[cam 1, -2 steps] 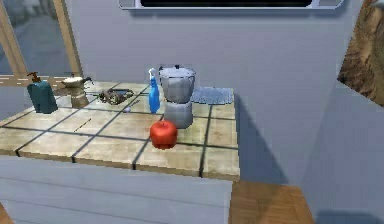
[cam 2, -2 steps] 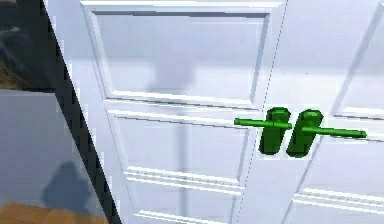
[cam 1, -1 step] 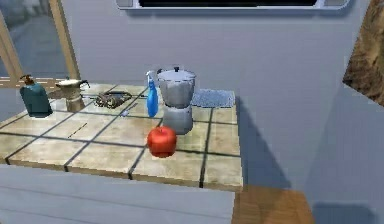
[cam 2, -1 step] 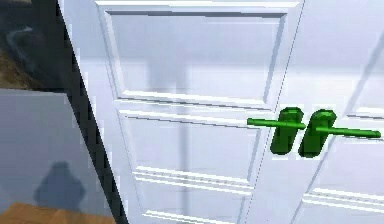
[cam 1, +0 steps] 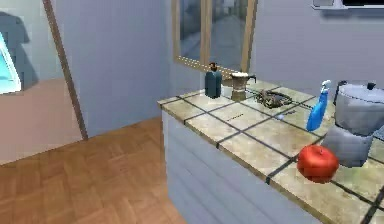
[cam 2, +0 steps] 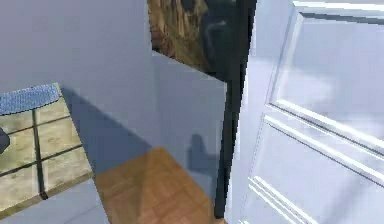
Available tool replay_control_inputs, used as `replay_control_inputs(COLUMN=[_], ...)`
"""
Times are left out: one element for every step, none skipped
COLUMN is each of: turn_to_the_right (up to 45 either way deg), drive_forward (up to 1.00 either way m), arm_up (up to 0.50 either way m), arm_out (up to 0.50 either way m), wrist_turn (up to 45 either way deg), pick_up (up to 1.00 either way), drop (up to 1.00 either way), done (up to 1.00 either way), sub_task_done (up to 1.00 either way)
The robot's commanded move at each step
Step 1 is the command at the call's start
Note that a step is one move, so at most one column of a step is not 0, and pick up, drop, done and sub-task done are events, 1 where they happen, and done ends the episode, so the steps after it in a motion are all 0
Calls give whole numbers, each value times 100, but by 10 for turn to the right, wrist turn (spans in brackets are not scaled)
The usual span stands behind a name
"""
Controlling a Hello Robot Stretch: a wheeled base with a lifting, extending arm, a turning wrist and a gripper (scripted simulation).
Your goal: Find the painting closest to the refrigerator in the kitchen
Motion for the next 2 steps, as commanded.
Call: replay_control_inputs(turn_to_the_right=[-450, -450], drive_forward=[0, 0], arm_up=[0, 0], arm_out=[0, 0], wrist_turn=[0, 0], pick_up=[0, 0], drop=[0, 0], done=[0, 0], sub_task_done=[0, 0])
